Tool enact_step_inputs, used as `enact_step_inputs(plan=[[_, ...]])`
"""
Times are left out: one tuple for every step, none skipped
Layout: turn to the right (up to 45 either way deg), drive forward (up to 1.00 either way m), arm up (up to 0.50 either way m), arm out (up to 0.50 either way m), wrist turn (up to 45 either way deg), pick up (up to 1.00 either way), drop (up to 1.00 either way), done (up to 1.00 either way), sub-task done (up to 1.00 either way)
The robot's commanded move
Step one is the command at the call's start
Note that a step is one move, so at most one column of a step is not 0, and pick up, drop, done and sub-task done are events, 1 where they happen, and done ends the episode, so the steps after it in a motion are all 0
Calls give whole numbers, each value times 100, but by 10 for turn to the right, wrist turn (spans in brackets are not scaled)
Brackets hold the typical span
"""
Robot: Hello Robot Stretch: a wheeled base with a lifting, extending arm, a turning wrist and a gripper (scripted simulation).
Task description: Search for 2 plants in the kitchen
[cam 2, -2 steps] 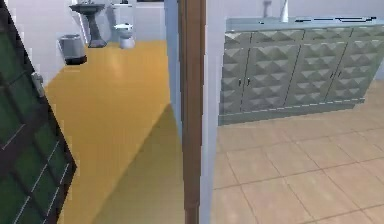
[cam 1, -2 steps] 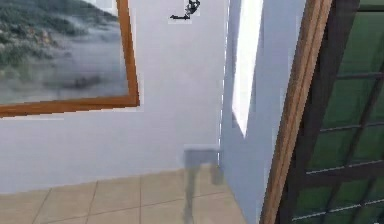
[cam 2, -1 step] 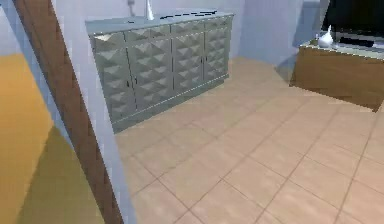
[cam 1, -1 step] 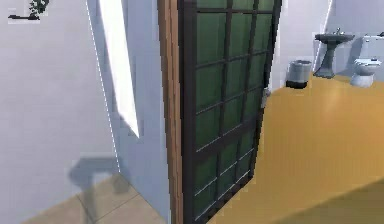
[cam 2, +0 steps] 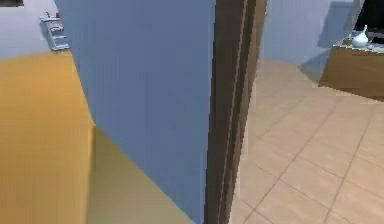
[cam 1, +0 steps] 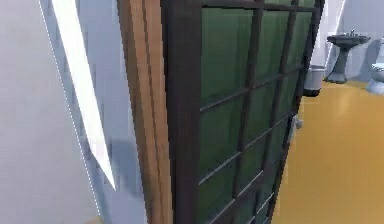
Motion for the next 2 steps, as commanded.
enact_step_inputs(plan=[[450, 0, 0, 0, 0, 0, 0, 0, 0], [60, 0, 0, 0, 0, 0, 0, 0, 0]])
